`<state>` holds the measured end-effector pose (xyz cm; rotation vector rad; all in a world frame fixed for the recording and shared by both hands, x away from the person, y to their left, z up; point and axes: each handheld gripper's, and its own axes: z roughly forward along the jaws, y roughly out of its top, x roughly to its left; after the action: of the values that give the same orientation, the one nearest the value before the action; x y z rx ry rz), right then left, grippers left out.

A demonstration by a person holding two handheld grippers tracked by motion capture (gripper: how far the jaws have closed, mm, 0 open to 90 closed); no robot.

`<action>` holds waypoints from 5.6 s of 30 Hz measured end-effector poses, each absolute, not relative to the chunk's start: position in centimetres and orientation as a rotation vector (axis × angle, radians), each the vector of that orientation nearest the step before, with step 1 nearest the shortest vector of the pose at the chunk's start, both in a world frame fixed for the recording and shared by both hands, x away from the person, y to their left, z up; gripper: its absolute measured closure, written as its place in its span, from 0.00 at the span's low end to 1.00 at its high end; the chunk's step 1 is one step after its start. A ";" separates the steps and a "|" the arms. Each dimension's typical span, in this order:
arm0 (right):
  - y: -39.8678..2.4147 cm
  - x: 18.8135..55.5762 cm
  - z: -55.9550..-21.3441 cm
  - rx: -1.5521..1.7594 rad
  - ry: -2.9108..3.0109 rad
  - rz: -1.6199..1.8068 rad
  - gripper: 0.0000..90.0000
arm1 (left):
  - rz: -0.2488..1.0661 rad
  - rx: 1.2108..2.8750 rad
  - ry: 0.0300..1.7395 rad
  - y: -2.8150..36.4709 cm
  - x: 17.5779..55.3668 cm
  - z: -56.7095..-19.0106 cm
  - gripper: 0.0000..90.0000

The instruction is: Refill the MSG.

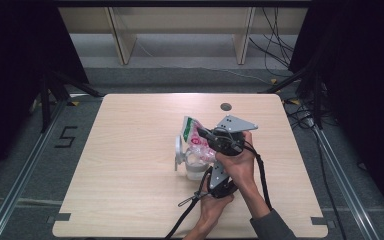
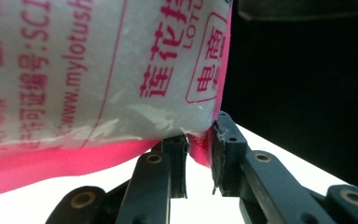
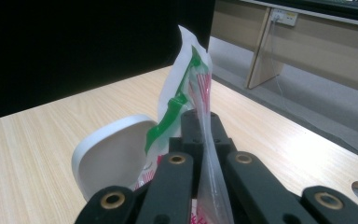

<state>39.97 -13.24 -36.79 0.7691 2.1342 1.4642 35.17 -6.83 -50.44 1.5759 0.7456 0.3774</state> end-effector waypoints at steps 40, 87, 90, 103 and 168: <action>-12.9 40.2 -36.8 0.739 2.139 1.476 1.00 | 0.366 1.529 0.753 -7.0 35.2 -50.3 0.86; -12.7 40.1 -36.9 0.756 2.145 1.439 1.00 | 0.353 1.495 0.766 -7.1 35.3 -50.4 0.86; -12.6 40.2 -36.9 0.751 2.137 1.446 1.00 | 0.354 1.496 0.764 -7.1 35.3 -50.3 0.86; -12.4 40.2 -37.1 0.731 2.151 1.419 1.00 | 0.352 1.492 0.765 -7.2 35.3 -50.4 0.86; -12.6 40.6 -37.0 0.729 2.150 1.429 1.00 | 0.351 1.493 0.769 -7.2 35.7 -50.4 0.86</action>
<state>40.60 -12.57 -37.03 0.7285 2.1499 1.4292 35.67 -7.16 -50.41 1.4927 0.7687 0.3514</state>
